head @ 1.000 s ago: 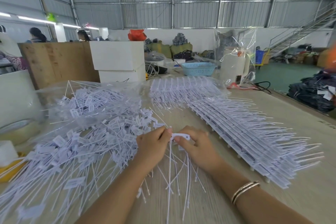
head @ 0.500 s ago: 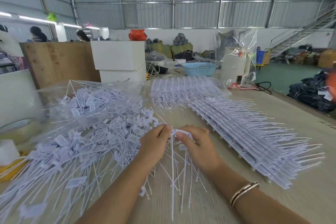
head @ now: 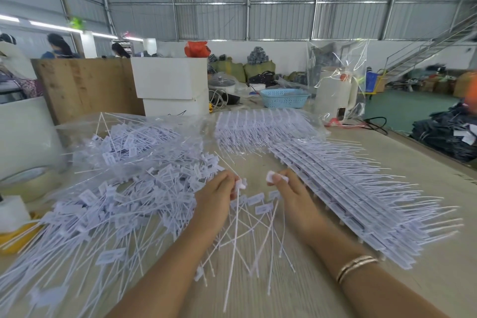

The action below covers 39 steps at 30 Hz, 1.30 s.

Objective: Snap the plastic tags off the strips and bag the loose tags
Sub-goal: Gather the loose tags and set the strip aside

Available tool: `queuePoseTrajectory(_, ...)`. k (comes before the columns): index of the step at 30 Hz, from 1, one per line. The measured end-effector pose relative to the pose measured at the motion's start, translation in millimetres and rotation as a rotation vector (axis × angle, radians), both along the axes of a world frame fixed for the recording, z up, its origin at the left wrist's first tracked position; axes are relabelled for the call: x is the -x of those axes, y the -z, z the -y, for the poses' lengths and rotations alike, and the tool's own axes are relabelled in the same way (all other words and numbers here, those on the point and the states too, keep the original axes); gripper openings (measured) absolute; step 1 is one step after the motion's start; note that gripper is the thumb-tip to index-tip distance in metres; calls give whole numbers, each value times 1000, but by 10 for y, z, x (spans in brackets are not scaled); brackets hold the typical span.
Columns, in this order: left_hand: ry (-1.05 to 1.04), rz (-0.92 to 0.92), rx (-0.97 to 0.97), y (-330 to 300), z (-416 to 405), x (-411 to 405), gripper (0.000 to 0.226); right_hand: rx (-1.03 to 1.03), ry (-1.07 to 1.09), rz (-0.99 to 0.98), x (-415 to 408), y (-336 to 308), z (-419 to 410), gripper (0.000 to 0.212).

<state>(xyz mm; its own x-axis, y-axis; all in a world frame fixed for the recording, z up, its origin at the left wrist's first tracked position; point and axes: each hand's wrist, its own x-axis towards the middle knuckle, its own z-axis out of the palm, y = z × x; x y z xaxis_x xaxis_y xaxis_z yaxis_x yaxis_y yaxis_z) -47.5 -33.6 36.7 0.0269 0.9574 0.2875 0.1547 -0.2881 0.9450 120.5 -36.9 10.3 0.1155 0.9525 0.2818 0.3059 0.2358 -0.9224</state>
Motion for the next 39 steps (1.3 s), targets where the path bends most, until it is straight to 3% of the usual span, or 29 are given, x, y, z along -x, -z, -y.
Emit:
queuePoseTrajectory(3, -34, -45, -56, 23, 21, 2, 26, -41, 91, 200, 103, 33, -17, 14)
queuePoseTrajectory(6, -68, -226, -194, 40, 53, -37, 32, -21, 90, 221, 108, 2, 3, 50)
queuePoseTrajectory(12, -88, -392, -378, 91, 89, -93, 44, -202, -32, 447, 200, -70, 134, 51)
queuePoseTrajectory(15, -97, -436, -376, 98, 71, -96, 34, -234, -72, 362, 218, -55, 118, 33)
queuePoseTrajectory(17, -199, -600, -365, 98, 35, -57, 18, -224, -94, 206, 181, -54, 90, 22)
queuePoseTrajectory(20, -308, -785, -342, 110, 14, -39, 32, -227, -86, 70, 154, -41, 54, 33)
queuePoseTrajectory(24, -317, -712, -305, 88, 13, -51, 39, -131, -136, -18, 163, -35, 60, 21)
queuePoseTrajectory(27, -279, -684, -299, 74, 29, -74, 36, -41, -198, 22, 163, -50, 87, 22)
queuePoseTrajectory(34, -37, -452, -31, 85, -49, -12, 35, -286, -97, 298, 193, -64, 86, 30)
queuePoseTrajectory(37, -14, -365, 28, 65, -60, -11, 37, -382, -47, 390, 208, -45, 86, 18)
queuePoseTrajectory(39, -27, -339, 45, 63, -53, -10, 36, -425, -8, 461, 211, -28, 82, 24)
